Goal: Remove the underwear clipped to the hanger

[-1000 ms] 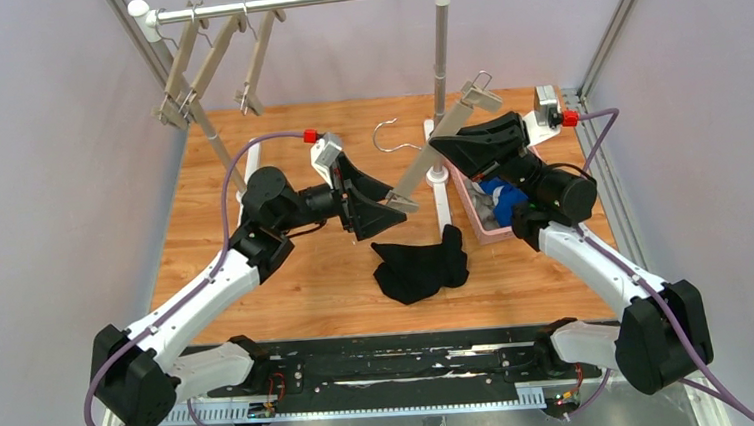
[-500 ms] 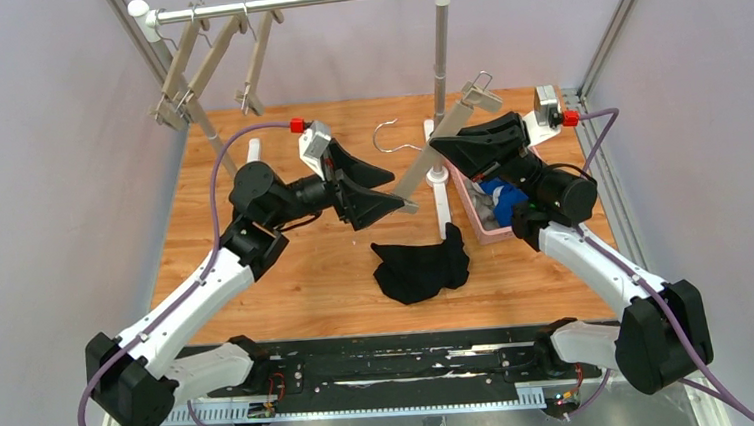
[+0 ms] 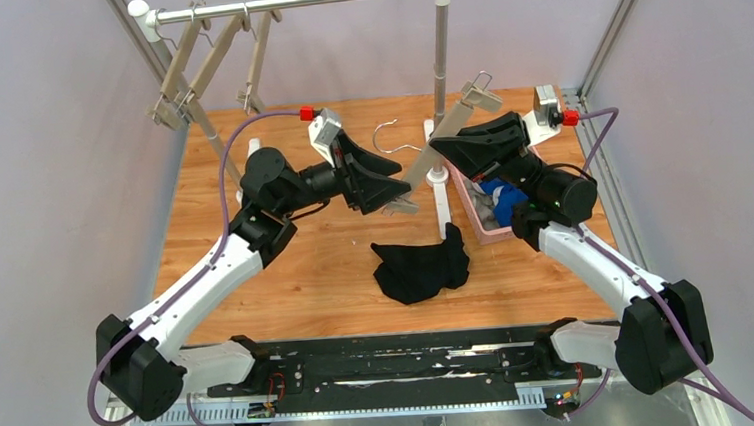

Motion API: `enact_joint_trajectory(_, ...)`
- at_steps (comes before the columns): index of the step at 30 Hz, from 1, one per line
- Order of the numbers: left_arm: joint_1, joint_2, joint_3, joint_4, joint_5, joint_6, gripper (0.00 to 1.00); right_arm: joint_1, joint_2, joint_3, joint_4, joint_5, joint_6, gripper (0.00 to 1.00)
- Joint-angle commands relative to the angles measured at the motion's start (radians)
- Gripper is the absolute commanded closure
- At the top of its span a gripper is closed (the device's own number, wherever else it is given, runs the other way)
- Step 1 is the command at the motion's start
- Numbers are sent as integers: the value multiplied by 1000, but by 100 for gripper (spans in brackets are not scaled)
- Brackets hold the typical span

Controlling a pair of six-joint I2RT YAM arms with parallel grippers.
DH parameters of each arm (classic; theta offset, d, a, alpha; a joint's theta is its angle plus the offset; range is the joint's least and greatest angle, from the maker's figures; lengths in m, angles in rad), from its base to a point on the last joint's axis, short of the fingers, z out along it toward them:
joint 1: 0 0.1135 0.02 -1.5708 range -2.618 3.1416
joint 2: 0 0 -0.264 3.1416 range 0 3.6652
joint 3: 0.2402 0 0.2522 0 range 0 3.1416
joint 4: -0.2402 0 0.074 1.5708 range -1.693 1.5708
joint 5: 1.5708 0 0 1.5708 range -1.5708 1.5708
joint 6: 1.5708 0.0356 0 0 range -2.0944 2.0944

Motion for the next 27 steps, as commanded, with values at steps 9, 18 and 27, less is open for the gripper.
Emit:
enact_joint_trajectory(9,-1,52,27,11,15,-14,76,20,3,47,63,-2,-3,99)
enact_joint_trajectory(18,0,10,38,-19,-43,-47,100,22,-3,17,34,17,-15,72)
enact_joint_trajectory(27,-1,-105,189,-607,-221,184,100,22,-54,-36,-141,-27,-130,38)
